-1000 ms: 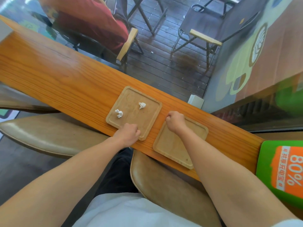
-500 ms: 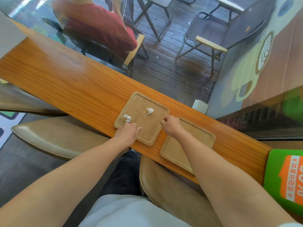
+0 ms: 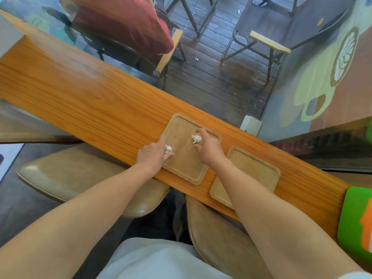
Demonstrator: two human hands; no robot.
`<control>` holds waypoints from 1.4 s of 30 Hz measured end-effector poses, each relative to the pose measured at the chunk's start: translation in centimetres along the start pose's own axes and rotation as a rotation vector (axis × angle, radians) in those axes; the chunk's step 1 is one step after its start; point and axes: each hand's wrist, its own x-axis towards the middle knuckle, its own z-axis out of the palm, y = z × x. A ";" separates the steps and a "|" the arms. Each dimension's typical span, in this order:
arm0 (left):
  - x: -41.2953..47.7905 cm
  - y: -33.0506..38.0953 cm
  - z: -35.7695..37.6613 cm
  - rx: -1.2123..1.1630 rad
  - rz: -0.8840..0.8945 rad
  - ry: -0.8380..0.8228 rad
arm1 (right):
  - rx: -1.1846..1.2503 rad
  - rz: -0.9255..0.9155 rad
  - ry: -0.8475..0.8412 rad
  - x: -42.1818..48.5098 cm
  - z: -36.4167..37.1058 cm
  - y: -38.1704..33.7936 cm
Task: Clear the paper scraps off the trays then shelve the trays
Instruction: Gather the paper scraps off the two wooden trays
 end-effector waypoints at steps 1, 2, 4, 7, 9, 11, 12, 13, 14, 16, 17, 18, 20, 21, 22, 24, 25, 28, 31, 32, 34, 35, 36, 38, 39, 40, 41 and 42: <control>0.1 -0.1 0.1 0.006 0.015 -0.008 | -0.019 0.007 0.004 0.1 0.2 0.0; 0.2 -0.2 0.2 0.016 0.032 -0.017 | -0.040 0.016 0.005 0.2 0.4 0.0; 0.4 -0.2 0.2 0.043 0.061 -0.034 | -0.079 0.027 0.001 0.2 0.7 0.2; 0.4 -0.1 0.3 0.064 0.094 -0.042 | -0.133 0.025 0.009 -0.2 1.0 0.6; 0.3 0.0 0.5 0.067 0.102 -0.052 | -0.164 0.019 0.026 -0.5 1.0 1.0; 0.1 0.3 0.7 0.066 0.112 -0.081 | -0.179 0.028 0.024 -0.9 1.0 1.5; -0.1 0.5 0.8 0.056 0.113 -0.095 | -0.179 0.040 0.018 -1.2 1.1 1.7; -0.4 0.7 0.9 0.043 0.111 -0.102 | -0.170 0.051 0.014 -1.4 1.1 2.0; -0.7 0.9 0.9 0.032 0.105 -0.104 | -0.151 0.060 0.014 -1.8 1.0 2.2; -1.3 1.5 0.8 0.011 0.077 -0.110 | -0.099 0.080 0.018 -2.5 0.6 2.6; -1.7 1.8 0.7 0.000 0.061 -0.117 | -0.073 0.091 0.016 -2.8 0.3 2.8; -2.1 2.2 0.6 -0.008 0.049 -0.121 | -0.050 0.100 0.010 -3.2 -0.1 3.0; -2.9 3.1 0.2 -0.022 0.033 -0.123 | -0.006 0.112 -0.006 -4.0 -0.8 3.5; -3.3 3.5 0.1 -0.034 0.026 -0.121 | 0.020 0.110 -0.010 -4.5 -1.3 3.6; -3.9 4.1 -0.1 -0.052 0.019 -0.119 | 0.051 0.104 -0.012 -5.0 -1.8 3.8; -5.1 5.1 -0.2 -0.084 0.018 -0.111 | 0.097 0.094 -0.018 -6.4 -2.8 4.1; -5.8 5.7 -0.3 -0.091 0.028 -0.105 | 0.101 0.091 -0.025 -7.2 -3.3 4.3; -7.9 7.4 -0.5 -0.085 0.077 -0.101 | 0.065 0.081 -0.049 -9.2 -4.5 5.3; -9.4 9.5 -0.7 -0.031 0.167 -0.100 | 0.098 0.088 -0.008 -11.6 -5.1 6.8; -9.8 10.3 -0.7 -0.010 0.200 -0.094 | 0.117 0.107 0.016 -12.6 -5.2 7.4; -10.5 11.8 -0.7 0.008 0.261 -0.089 | 0.128 0.154 0.050 -14.7 -5.0 8.7; -10.7 12.5 -0.7 0.002 0.286 -0.097 | 0.122 0.176 0.059 -15.8 -4.9 9.4; -10.9 13.2 -0.8 -0.007 0.310 -0.112 | 0.114 0.198 0.068 -16.9 -4.9 10.2; -11.3 14.5 -1.3 -0.020 0.382 -0.149 | 0.108 0.240 0.102 -19.2 -4.9 11.4; -11.6 15.0 -1.6 -0.023 0.427 -0.168 | 0.109 0.258 0.126 -20.4 -4.9 11.9; -12.0 15.3 -1.8 -0.022 0.470 -0.182 | 0.110 0.275 0.157 -21.6 -4.9 12.2; -12.4 15.6 -2.0 -0.016 0.511 -0.187 | 0.115 0.294 0.192 -22.8 -4.9 12.3; -12.8 15.8 -2.1 -0.004 0.546 -0.184 | 0.125 0.313 0.225 -24.1 -4.7 12.4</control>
